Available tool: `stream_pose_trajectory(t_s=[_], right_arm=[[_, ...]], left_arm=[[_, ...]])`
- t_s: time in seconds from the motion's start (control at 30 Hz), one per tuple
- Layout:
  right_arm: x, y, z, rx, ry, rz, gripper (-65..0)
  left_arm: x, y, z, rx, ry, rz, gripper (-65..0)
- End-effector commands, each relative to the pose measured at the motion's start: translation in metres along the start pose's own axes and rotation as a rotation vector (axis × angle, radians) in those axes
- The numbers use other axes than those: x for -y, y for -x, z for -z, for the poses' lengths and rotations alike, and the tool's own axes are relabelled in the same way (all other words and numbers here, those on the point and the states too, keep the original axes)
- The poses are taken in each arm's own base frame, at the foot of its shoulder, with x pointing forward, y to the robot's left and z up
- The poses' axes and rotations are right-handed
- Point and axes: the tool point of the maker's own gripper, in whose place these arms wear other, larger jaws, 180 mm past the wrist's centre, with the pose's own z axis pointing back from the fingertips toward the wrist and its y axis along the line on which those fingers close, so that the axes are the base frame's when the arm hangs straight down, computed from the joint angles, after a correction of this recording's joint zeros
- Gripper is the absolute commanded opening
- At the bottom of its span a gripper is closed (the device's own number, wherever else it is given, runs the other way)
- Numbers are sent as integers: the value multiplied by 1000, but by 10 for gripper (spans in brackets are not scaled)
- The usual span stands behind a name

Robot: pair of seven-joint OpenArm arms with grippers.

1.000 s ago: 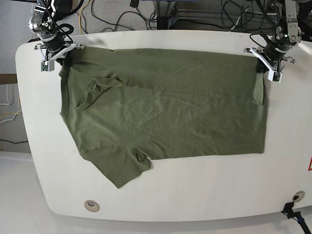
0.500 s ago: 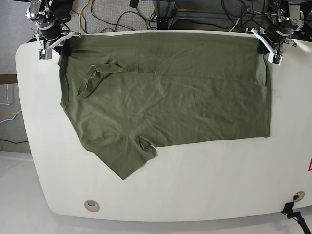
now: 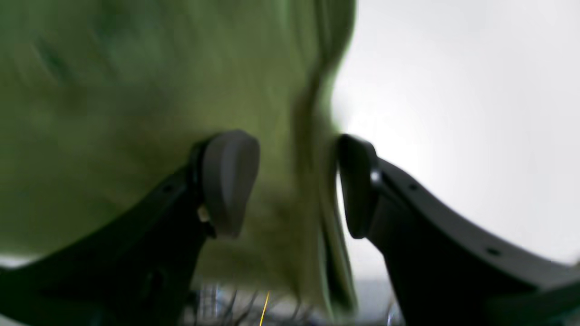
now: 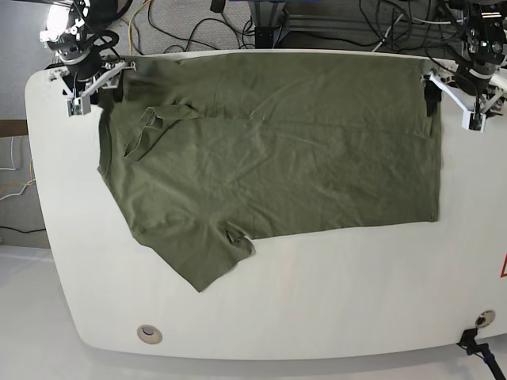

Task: Fold the T-shirt properly
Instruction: 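Reach both grippers to the hem corners and grasp them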

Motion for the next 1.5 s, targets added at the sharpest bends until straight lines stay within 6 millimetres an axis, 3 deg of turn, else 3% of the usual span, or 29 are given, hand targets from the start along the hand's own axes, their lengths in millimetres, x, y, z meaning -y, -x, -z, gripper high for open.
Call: stream_pose_trajectory(t_s=[0.0, 0.17, 0.33, 0.53, 0.83, 1.07, 1.2, 1.4, 1.47], right_arm=[[2, -20, -2, 36, 4, -26, -331], [4, -70, 16, 131, 1, -15, -329], [16, -109, 47, 193, -5, 61, -329], [27, -128, 85, 183, -28, 168, -329], [34, -137, 97, 180, -32, 200, -329], [28, -156, 112, 170, -62, 177, -329], [21, -171, 134, 158, -97, 193, -329], [17, -197, 170, 150, -89, 166, -329], [19, -209, 177, 167, -91, 192, -329]], left_arm=[[-20, -31, -3, 86, -58, 10, -91], [-44, -91, 21, 155, -111, -51, -90], [-53, -127, 63, 161, -83, -149, -90], [-50, -120, 129, 59, -11, -280, -91], [-43, -96, 184, -26, 29, -362, -91], [-30, -94, 195, -46, 51, -321, -92], [-21, -93, 197, -49, 66, -325, -103], [-17, -90, 197, -54, 73, -331, -298], [-17, -90, 197, -54, 73, -331, -310]])
